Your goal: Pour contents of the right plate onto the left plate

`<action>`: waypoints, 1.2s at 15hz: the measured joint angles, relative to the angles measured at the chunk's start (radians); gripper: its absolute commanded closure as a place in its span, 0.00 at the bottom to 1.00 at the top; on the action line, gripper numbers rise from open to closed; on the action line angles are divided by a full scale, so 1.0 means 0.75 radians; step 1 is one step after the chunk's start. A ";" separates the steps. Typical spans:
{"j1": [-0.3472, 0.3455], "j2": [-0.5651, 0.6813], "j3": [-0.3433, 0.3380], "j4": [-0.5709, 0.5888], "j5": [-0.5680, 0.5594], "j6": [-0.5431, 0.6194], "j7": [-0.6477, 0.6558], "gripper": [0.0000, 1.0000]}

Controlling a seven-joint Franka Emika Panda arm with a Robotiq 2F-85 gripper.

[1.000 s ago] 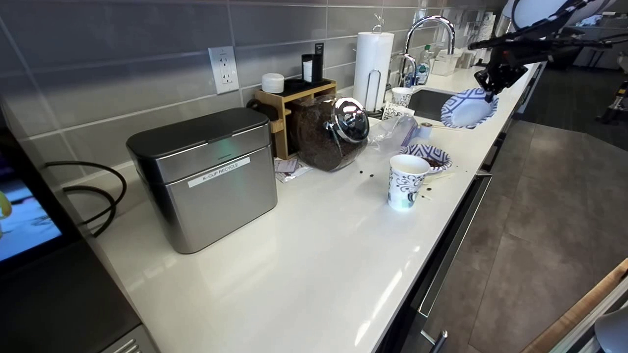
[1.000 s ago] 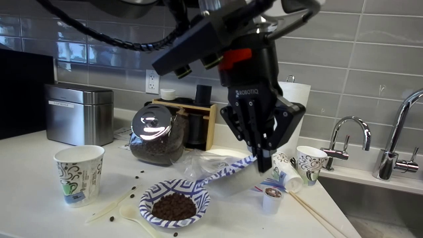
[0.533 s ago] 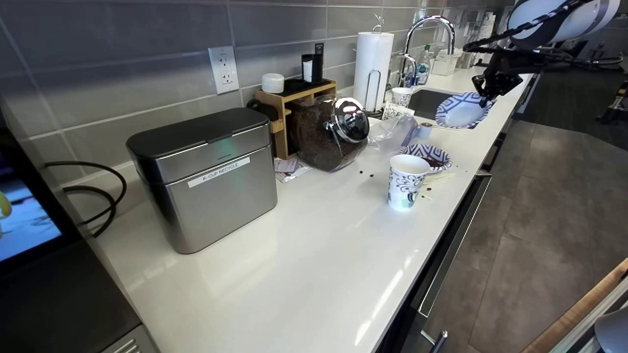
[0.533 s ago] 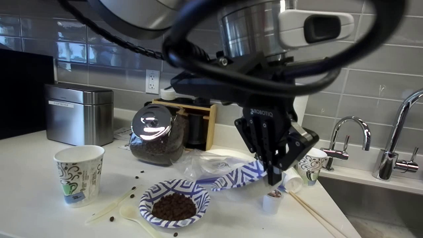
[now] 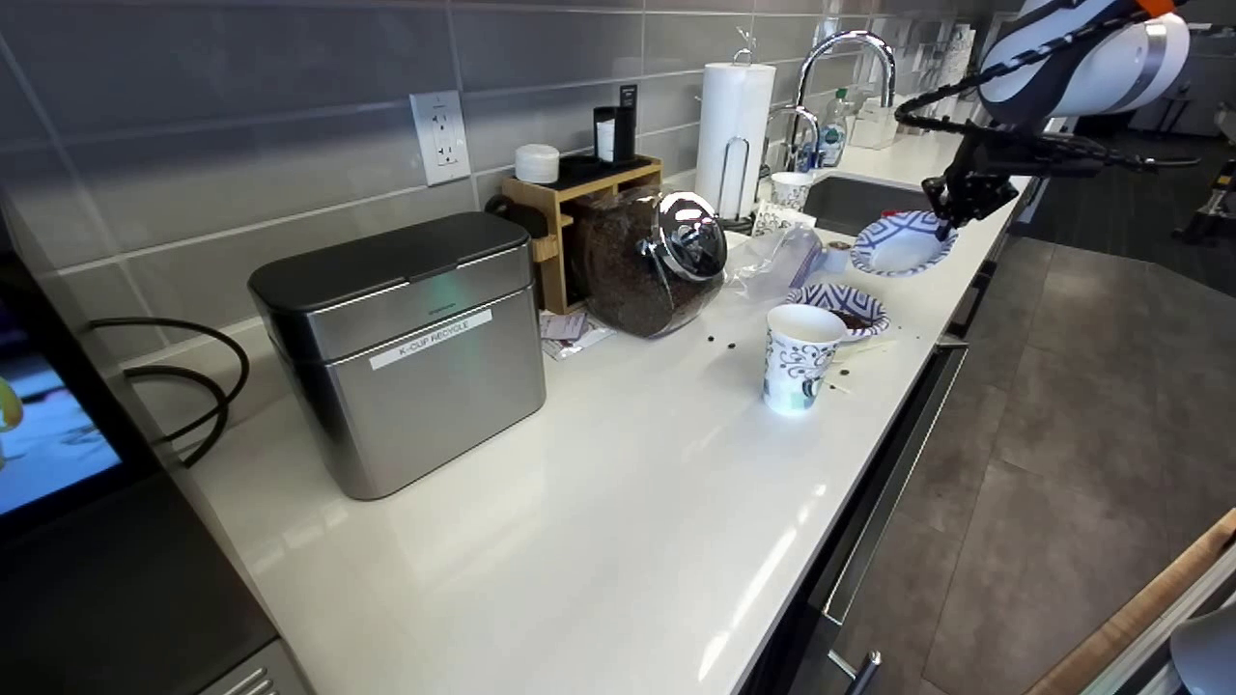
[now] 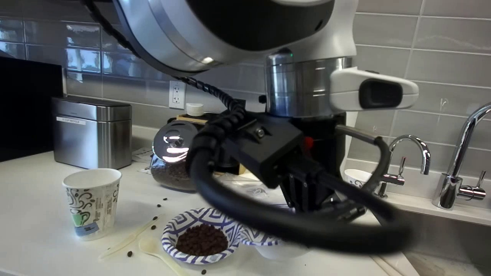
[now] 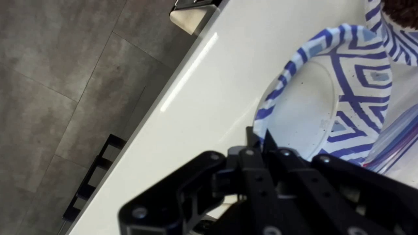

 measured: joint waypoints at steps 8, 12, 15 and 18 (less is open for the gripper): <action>-0.010 0.081 -0.006 0.008 0.066 0.029 0.000 0.99; -0.015 0.124 -0.016 0.010 0.067 0.044 0.001 0.70; -0.016 0.145 -0.018 0.012 0.066 0.044 0.001 0.48; -0.016 0.147 -0.026 0.025 0.028 0.044 0.005 0.26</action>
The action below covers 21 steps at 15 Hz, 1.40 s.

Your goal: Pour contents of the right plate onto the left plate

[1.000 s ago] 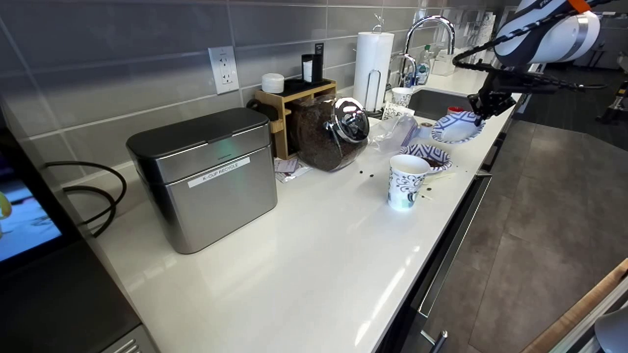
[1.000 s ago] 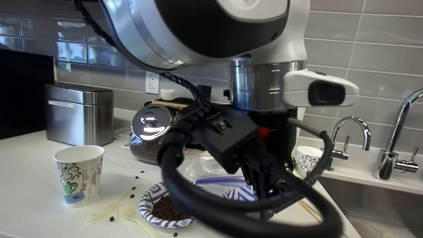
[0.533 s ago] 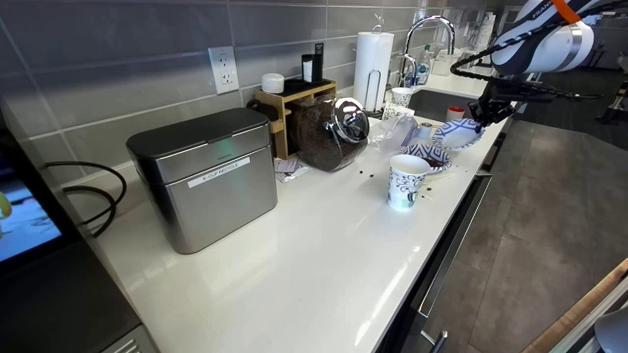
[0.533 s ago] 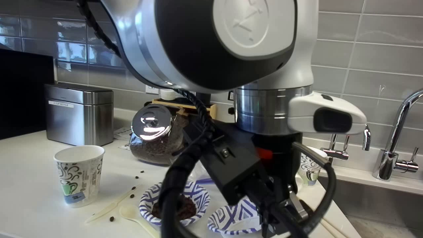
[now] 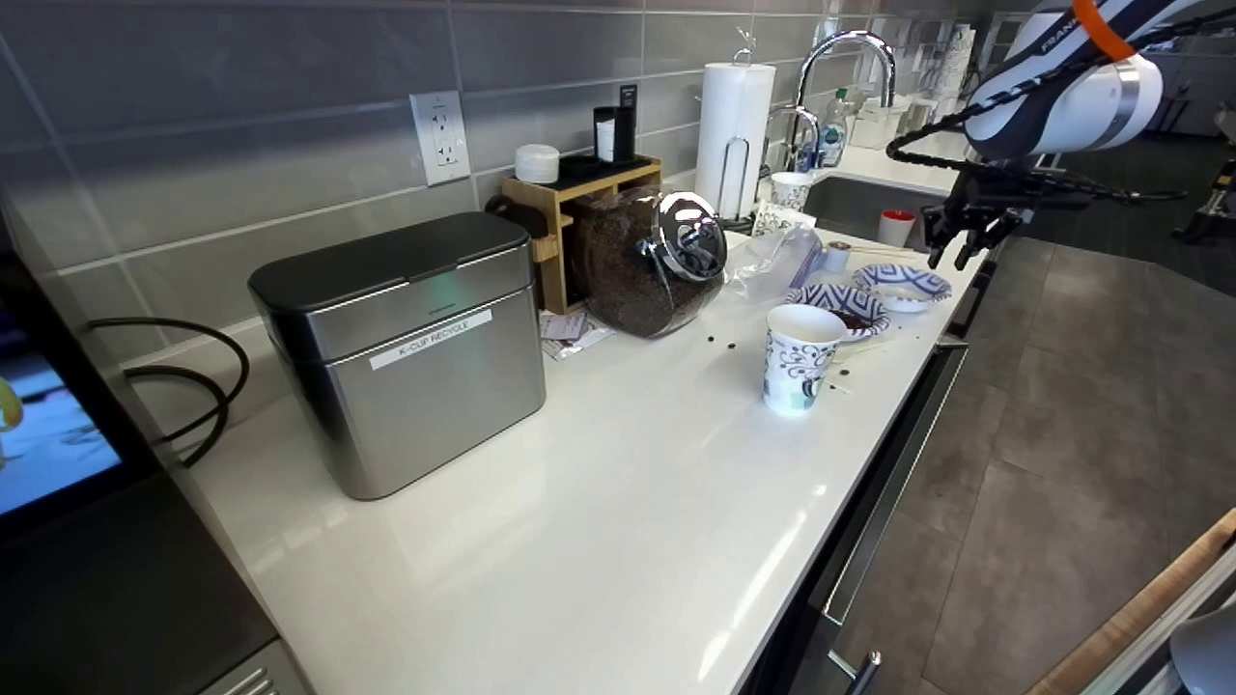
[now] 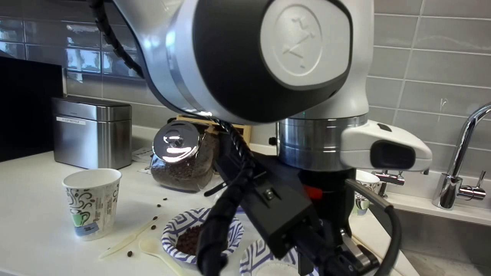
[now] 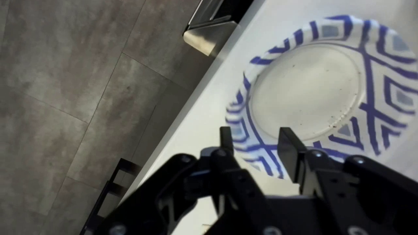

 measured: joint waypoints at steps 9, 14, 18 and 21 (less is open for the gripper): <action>0.012 -0.076 -0.019 0.059 -0.225 -0.005 0.043 0.00; 0.017 -0.194 0.024 0.059 -0.202 -0.038 -0.108 0.00; 0.041 -0.301 0.055 0.059 -0.018 -0.190 -0.379 0.00; 0.072 -0.368 0.056 0.066 0.134 -0.333 -0.590 0.00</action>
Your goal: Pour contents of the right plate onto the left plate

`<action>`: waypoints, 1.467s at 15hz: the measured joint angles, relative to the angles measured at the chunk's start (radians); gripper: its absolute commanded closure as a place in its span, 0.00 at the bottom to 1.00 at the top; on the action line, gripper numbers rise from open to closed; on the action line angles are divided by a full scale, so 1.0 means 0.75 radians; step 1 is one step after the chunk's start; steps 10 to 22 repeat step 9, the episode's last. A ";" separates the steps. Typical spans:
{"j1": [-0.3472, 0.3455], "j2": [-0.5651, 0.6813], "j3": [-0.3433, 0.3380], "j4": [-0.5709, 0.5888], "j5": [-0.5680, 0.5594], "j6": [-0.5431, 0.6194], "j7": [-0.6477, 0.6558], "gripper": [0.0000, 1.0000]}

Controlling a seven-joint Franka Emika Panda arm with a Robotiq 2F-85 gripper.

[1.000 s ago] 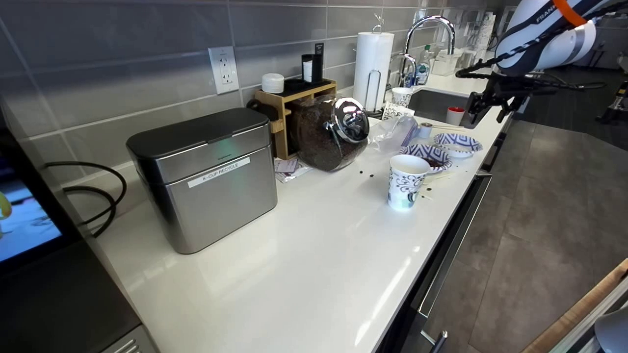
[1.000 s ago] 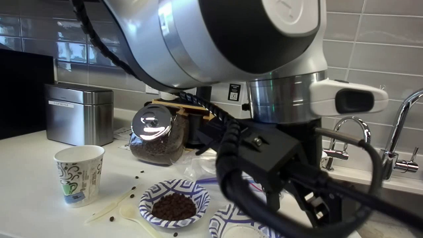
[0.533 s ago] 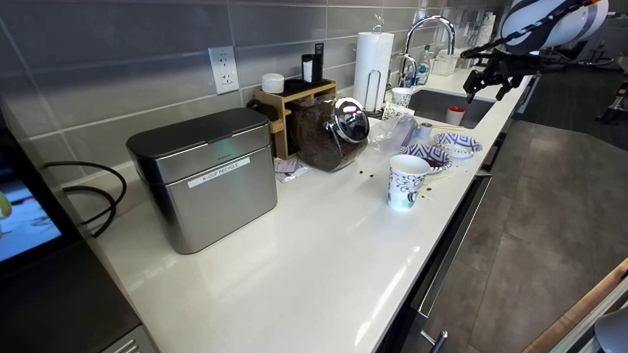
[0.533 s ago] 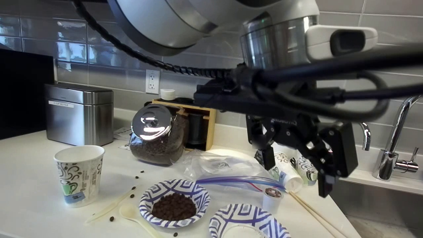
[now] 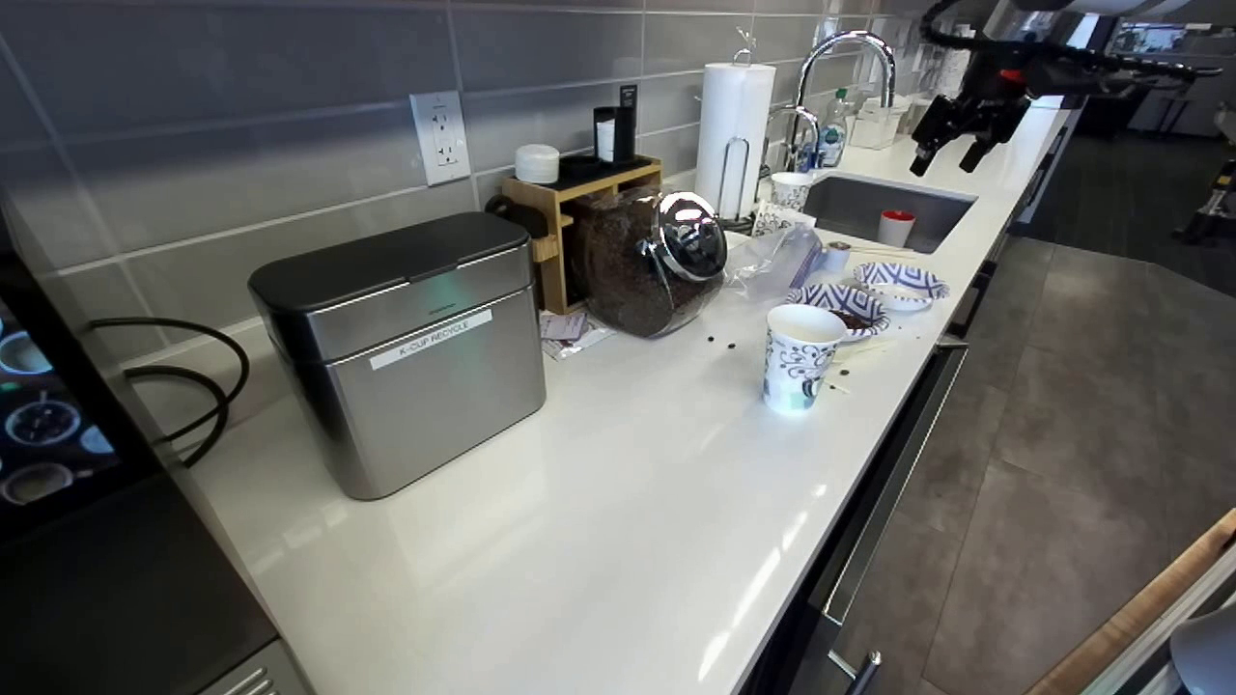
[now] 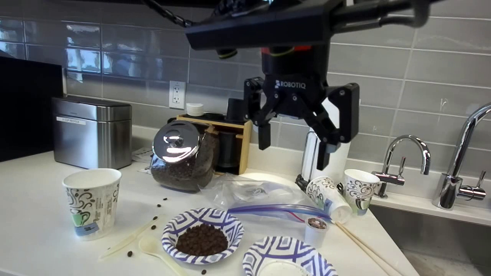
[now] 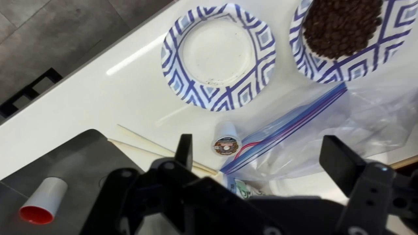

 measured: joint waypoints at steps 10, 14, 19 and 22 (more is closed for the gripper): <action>0.021 -0.081 0.012 0.041 -0.067 -0.238 -0.148 0.00; 0.021 -0.081 0.012 0.041 -0.067 -0.238 -0.148 0.00; 0.021 -0.081 0.012 0.041 -0.067 -0.238 -0.148 0.00; 0.021 -0.081 0.012 0.041 -0.067 -0.238 -0.148 0.00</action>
